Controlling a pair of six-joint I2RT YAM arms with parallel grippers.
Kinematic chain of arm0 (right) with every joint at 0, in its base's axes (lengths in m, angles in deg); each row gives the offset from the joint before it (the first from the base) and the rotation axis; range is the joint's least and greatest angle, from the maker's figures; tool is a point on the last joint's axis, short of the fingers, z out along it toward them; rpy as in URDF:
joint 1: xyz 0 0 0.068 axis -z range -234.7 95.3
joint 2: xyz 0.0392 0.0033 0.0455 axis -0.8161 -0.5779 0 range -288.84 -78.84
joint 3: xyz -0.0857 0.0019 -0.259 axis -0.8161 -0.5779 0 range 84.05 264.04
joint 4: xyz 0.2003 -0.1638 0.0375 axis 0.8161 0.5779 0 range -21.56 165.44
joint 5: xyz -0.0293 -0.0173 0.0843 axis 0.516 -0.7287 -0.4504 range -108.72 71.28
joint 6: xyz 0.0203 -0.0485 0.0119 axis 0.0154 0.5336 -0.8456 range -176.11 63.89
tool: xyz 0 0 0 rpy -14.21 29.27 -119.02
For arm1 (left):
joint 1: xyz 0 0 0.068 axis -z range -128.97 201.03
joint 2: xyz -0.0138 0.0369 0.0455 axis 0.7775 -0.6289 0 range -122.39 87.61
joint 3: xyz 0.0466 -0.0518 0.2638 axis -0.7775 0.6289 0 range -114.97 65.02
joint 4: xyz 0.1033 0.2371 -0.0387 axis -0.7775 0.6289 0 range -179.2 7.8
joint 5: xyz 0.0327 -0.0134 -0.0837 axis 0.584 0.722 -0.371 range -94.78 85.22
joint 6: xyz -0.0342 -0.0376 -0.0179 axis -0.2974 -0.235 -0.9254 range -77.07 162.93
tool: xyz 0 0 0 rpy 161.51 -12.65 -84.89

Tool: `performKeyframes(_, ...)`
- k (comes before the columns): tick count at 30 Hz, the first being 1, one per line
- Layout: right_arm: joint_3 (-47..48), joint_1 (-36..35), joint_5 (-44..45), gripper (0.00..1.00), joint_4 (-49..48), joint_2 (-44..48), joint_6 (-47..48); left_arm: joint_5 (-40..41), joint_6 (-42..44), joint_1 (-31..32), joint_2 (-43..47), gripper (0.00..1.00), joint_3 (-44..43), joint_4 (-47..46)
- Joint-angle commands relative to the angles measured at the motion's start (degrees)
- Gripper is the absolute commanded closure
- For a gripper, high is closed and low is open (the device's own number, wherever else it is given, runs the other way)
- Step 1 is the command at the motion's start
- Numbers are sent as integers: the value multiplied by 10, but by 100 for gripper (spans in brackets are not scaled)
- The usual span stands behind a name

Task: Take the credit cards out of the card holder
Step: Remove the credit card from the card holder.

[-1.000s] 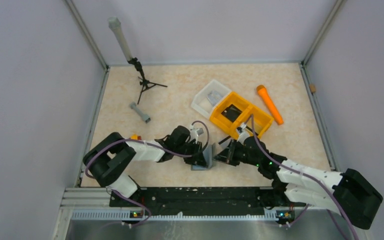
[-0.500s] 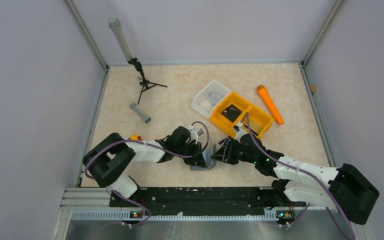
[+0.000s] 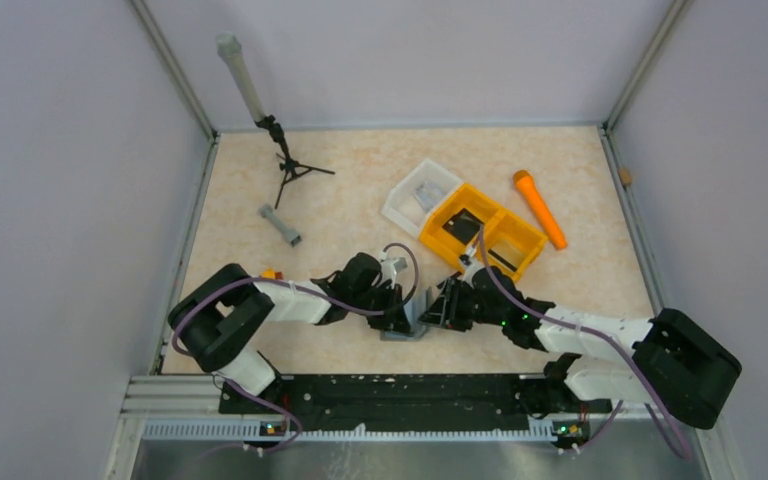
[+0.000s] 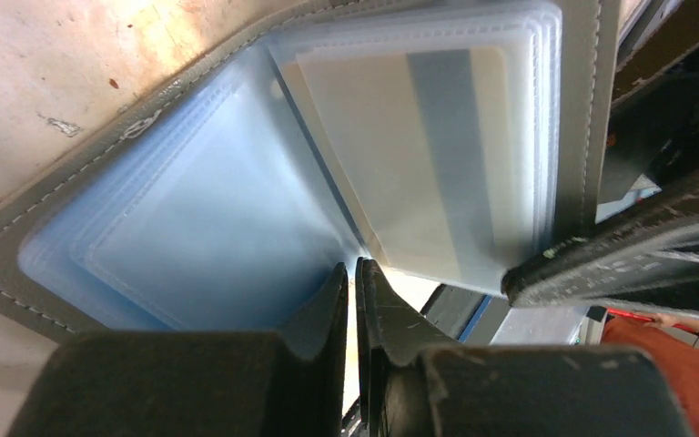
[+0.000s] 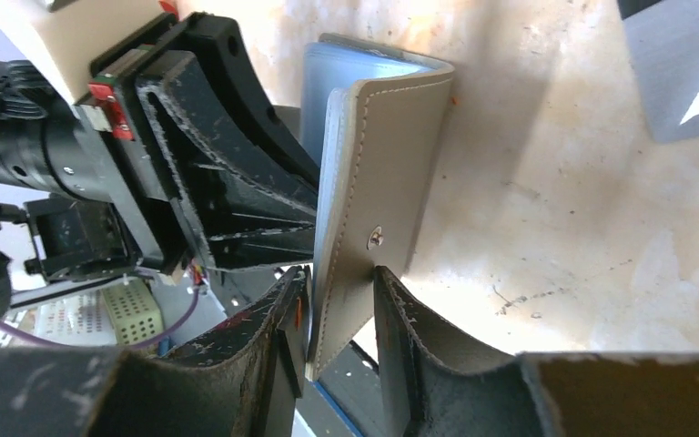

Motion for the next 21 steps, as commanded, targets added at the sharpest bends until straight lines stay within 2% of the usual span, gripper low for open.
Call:
performKeyframes(1, 1, -4, -8, 66, -70, 16, -11, 25, 24, 4, -24, 89, 11, 43)
performKeyframes(4, 0, -4, -6, 60, -72, 24, -11, 22, 23, 6, -28, 90, 10, 40)
performKeyframes(10, 3, -4, -10, 66, -68, 8, -9, 20, 23, 8, -30, 90, 8, 40)
performKeyframes(16, 19, -4, -15, 51, -39, -4, 5, 21, 26, 8, -19, 91, 4, 51)
performKeyframes(21, 37, -4, -11, 48, -1, -14, 21, 29, 35, 17, 0, 90, -19, 87)
